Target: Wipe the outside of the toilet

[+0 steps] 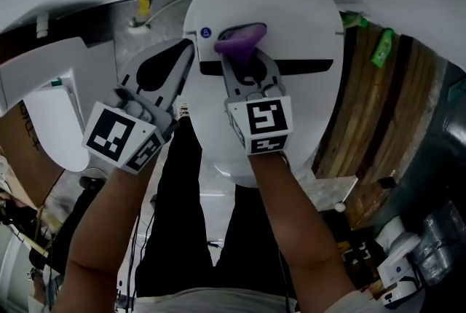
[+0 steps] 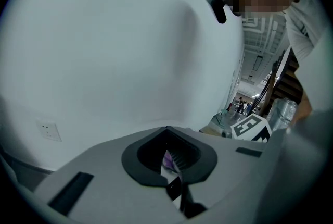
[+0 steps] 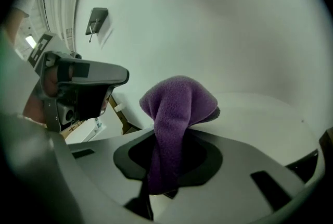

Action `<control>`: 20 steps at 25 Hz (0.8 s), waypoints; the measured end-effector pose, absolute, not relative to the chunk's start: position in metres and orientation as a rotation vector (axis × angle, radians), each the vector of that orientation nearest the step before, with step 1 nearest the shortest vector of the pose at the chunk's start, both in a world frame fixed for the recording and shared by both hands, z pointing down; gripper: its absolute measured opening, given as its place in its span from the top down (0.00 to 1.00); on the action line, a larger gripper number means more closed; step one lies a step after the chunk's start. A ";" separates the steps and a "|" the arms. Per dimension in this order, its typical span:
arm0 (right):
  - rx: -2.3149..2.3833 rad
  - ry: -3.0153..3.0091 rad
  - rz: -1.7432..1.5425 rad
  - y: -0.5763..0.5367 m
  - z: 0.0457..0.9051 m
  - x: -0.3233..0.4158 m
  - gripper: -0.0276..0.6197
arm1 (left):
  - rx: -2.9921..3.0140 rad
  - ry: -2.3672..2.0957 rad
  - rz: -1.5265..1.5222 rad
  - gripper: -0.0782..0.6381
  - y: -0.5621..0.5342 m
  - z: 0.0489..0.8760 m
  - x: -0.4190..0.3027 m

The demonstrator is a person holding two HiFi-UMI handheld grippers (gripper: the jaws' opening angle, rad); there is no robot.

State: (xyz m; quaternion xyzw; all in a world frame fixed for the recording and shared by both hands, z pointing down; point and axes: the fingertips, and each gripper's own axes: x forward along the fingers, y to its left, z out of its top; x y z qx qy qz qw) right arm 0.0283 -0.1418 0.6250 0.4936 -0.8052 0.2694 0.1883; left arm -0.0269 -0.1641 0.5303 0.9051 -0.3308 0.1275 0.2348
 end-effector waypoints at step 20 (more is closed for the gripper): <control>1.291 -1.990 0.758 -0.249 0.638 0.048 0.81 | 2.405 -0.989 0.323 0.88 -0.159 0.529 -0.085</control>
